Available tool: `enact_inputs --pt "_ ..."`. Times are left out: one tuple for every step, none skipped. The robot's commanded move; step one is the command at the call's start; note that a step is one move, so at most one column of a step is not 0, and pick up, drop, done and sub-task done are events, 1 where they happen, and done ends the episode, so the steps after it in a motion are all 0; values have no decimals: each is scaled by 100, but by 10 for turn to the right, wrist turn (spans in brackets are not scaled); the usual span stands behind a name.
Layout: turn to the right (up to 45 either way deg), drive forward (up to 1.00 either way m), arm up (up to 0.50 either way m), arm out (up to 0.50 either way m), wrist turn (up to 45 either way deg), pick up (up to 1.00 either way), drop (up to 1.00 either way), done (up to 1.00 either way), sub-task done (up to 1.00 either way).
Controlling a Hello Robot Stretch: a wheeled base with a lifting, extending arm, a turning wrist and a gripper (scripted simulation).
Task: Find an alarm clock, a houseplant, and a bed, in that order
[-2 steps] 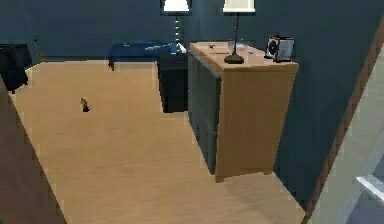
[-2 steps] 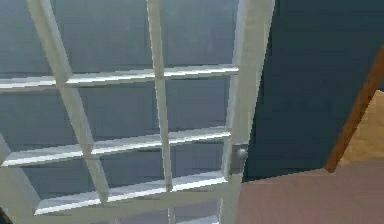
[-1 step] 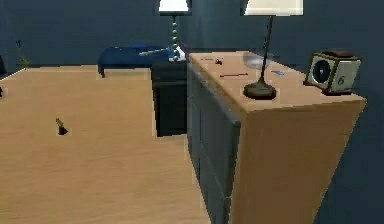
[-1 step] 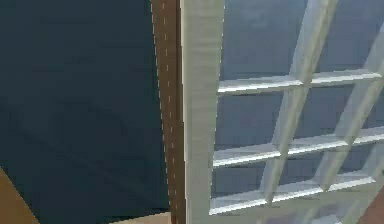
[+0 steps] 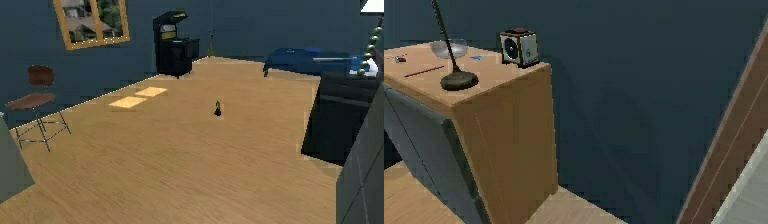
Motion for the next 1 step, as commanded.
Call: enact_inputs --pt "-60 0 0 0 0 0 0 0 0"
